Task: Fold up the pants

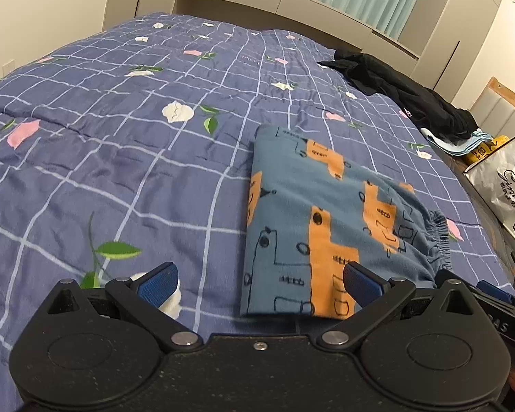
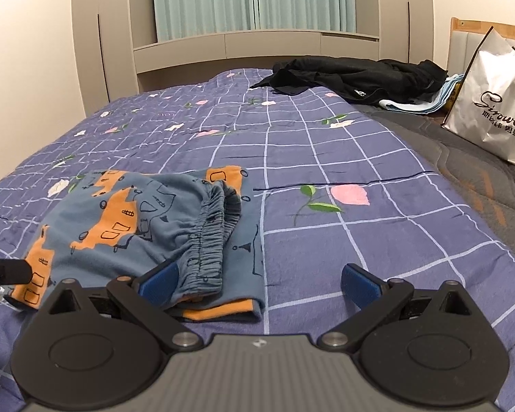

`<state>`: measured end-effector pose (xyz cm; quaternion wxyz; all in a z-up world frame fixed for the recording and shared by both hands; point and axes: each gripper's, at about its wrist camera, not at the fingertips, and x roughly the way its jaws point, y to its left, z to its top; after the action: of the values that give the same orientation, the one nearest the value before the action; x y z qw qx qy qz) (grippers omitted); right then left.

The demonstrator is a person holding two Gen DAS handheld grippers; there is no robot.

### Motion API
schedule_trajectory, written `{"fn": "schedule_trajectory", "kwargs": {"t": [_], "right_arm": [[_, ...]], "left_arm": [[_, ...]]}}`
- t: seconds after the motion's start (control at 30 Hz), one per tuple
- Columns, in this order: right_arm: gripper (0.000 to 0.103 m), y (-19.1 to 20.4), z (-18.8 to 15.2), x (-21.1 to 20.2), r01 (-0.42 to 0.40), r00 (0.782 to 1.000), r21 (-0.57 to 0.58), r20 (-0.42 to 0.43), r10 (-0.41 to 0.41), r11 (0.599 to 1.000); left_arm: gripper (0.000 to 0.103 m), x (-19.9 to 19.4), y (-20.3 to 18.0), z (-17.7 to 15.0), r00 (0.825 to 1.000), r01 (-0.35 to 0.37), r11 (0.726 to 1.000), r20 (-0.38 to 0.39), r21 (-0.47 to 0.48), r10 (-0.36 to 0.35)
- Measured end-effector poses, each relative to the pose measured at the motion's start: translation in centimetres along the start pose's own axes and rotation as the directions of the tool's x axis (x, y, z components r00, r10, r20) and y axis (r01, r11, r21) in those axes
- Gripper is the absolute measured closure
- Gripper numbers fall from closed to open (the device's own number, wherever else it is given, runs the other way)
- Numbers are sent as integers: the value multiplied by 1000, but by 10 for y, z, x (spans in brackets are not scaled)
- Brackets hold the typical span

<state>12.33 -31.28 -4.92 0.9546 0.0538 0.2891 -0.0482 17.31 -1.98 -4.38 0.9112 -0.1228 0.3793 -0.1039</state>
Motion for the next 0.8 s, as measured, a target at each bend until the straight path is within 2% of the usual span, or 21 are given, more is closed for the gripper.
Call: {"fn": "schedule_trajectory", "kwargs": {"t": [0.17, 0.23, 0.37, 0.6, 0.8], "right_arm": [[0, -6, 8, -6, -97, 995, 22, 39, 96, 995], [0, -8, 14, -5, -112, 992, 24, 57, 111, 993], [0, -10, 31, 13, -152, 988, 32, 43, 151, 988], [0, -7, 42, 49, -145, 989, 56, -24, 146, 988], [0, -8, 35, 58, -146, 988, 70, -43, 149, 987]], "left_arm": [[1, 8, -4, 13, 1000, 4, 1000, 17, 15, -5], [1, 13, -7, 19, 1000, 10, 1000, 21, 20, -10], [1, 25, -14, 30, 999, 22, 999, 30, 30, -23], [1, 47, -26, 38, 1000, 19, 998, 9, 54, -20], [1, 59, -27, 32, 1000, 18, 999, -14, 47, -17]]}}
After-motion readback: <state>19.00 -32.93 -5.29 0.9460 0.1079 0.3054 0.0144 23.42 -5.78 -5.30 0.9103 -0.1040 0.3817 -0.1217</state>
